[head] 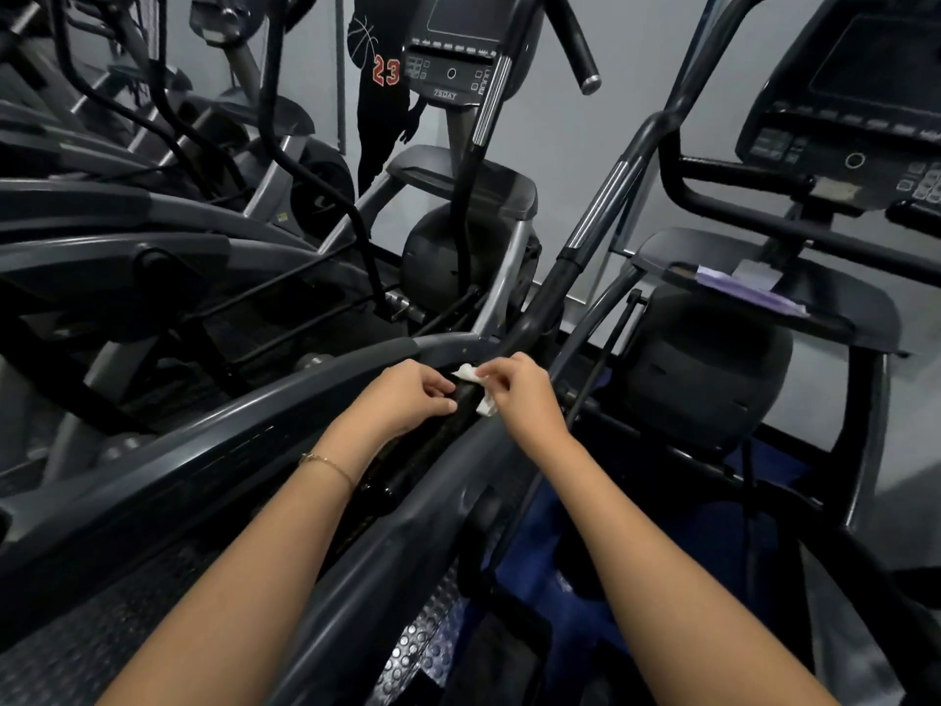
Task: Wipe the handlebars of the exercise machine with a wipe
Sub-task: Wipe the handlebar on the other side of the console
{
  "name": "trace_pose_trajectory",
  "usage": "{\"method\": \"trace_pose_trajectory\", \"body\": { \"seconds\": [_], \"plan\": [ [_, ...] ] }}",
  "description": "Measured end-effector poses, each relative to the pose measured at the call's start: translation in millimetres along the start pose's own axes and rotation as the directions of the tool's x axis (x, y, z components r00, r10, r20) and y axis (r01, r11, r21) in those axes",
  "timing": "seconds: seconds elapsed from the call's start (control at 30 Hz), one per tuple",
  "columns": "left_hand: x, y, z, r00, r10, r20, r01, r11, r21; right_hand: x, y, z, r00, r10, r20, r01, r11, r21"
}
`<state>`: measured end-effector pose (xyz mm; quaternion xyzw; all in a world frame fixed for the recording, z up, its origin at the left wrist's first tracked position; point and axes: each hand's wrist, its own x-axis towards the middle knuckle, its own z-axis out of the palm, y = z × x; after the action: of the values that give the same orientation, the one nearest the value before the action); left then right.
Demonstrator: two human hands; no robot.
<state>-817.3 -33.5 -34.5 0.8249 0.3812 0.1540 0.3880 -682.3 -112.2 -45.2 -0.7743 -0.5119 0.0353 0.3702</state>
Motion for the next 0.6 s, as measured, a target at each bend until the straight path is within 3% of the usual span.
{"method": "trace_pose_trajectory", "body": {
  "seconds": [0.17,0.33,0.5,0.6],
  "plan": [
    [-18.7,-9.8,-10.7,0.999,0.005,0.032,-0.006,0.999,0.041,-32.8,-4.0,8.4,0.999,-0.021,-0.047,0.024,0.998,0.066],
    [-29.6,-17.8,-12.0,1.000,0.024,0.011,-0.025,0.994,0.103,-28.9,-10.5,13.5,0.990,0.083,-0.118,-0.076,0.995,0.063],
    [-28.2,-22.4,-10.0,0.999,0.036,0.025,-0.039,0.994,0.107,-52.9,-15.6,21.5,0.988,-0.061,-0.140,0.067,0.997,0.038],
    [-29.8,-22.0,-10.7,0.999,0.035,0.010,-0.036,0.994,0.108,-38.3,-14.2,16.4,0.989,0.050,-0.142,-0.038,0.996,0.083]
  ]
}}
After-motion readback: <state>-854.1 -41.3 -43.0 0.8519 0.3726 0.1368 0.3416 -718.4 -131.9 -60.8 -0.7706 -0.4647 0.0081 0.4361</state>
